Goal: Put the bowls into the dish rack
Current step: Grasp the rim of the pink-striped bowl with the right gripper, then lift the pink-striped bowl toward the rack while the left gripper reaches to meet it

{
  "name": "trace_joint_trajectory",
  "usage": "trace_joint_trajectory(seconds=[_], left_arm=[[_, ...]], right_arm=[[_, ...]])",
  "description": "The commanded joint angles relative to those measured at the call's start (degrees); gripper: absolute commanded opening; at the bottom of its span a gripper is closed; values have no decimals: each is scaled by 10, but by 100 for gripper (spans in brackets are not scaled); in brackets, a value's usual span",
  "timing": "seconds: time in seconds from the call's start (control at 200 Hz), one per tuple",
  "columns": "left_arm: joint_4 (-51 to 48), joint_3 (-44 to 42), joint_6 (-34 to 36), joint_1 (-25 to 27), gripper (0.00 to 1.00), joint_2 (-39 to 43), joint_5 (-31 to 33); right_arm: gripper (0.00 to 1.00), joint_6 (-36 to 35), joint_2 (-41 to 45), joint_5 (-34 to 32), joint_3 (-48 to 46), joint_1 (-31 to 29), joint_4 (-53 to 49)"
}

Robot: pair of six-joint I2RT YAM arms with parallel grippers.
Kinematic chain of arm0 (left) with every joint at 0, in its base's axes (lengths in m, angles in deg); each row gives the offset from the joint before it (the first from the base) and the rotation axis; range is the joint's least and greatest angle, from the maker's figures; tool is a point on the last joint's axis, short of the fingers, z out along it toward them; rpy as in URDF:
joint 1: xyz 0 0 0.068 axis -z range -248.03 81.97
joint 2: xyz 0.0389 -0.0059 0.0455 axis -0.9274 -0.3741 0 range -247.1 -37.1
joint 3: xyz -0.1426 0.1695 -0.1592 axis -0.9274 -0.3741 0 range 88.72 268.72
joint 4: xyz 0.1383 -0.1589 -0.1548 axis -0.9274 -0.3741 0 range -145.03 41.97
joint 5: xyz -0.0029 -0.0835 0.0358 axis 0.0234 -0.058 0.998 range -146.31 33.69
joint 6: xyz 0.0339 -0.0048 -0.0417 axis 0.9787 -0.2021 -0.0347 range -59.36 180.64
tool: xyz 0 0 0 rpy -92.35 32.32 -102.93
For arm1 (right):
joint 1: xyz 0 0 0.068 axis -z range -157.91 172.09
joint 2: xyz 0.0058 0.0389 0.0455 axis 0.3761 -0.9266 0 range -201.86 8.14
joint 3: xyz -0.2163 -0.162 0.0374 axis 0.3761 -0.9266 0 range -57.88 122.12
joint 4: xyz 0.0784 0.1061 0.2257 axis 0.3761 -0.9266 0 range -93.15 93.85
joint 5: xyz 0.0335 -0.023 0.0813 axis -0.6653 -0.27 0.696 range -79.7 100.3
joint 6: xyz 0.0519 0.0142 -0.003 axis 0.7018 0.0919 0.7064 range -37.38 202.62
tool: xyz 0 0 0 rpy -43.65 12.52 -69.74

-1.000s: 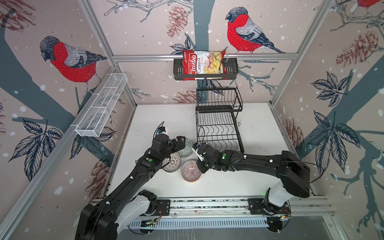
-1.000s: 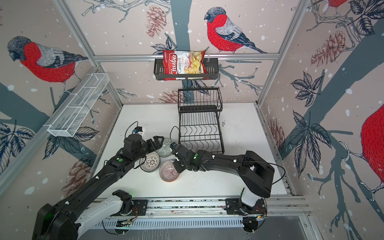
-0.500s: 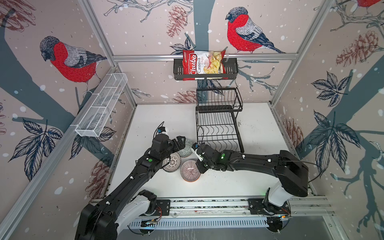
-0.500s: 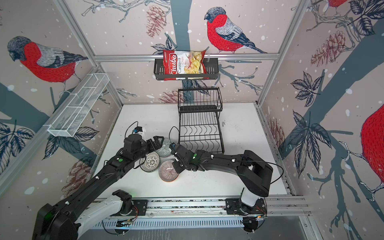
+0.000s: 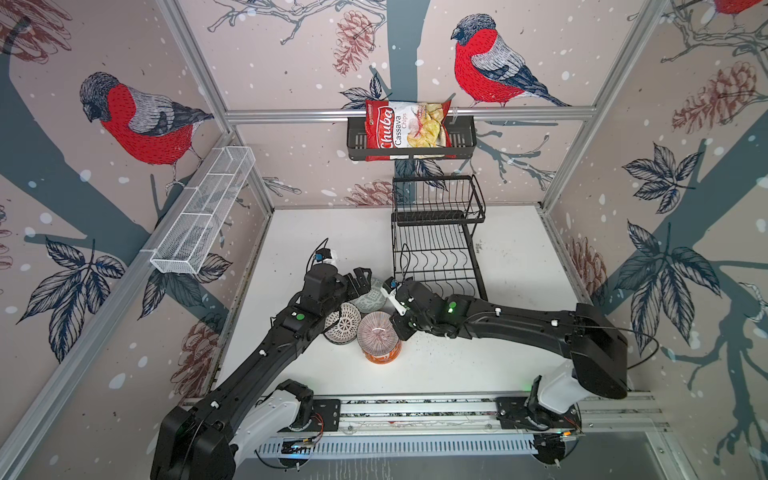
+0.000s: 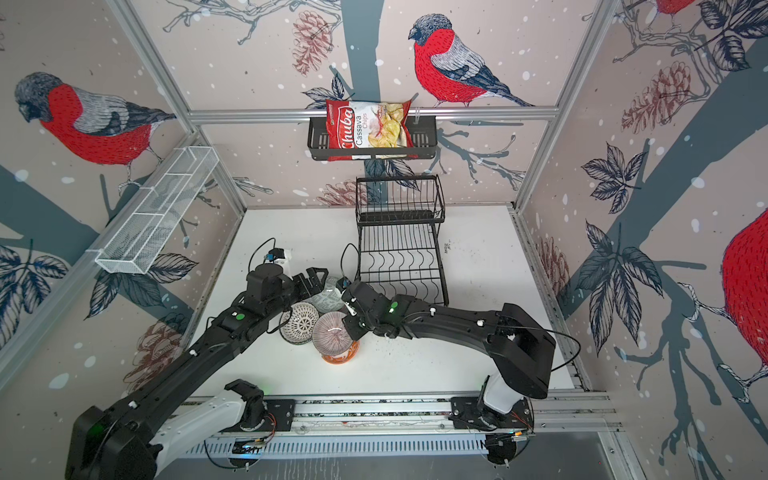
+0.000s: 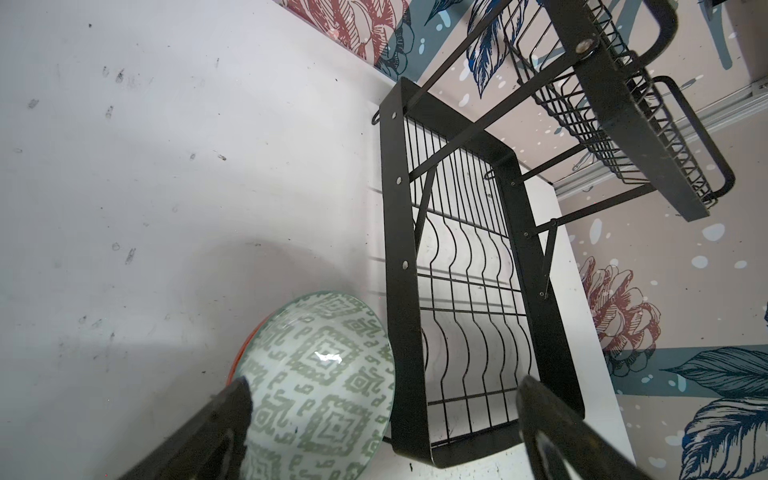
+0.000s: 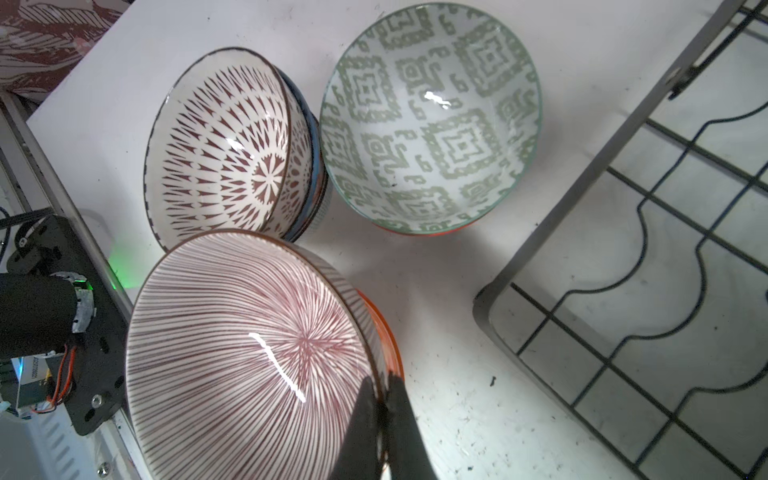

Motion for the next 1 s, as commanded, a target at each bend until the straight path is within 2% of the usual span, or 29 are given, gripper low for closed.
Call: trace_joint_trajectory(seconds=[0.0, 0.355, 0.505, 0.735, 0.85, 0.996], left_arm=[[-1, 9, 10, 0, 98, 1, 8], [4, 73, 43, 11, 96, -41, -60], [-19, 110, 58, 42, 95, -91, -42], [-21, 158, 71, 68, 88, -170, -71], [-31, 183, 73, 78, 86, -205, -62], [-67, 226, 85, 101, 82, -243, -13]], right_arm=[[0, 10, 19, 4, 4, 12, 16], [0, 14, 48, 5, -5, 99, 28], [0, 13, 63, -2, -9, 136, 41], [0, -2, 67, -4, -9, 191, 61], [0, -7, 64, -6, -9, 207, 70], [0, -8, 64, -25, -7, 215, 77]])
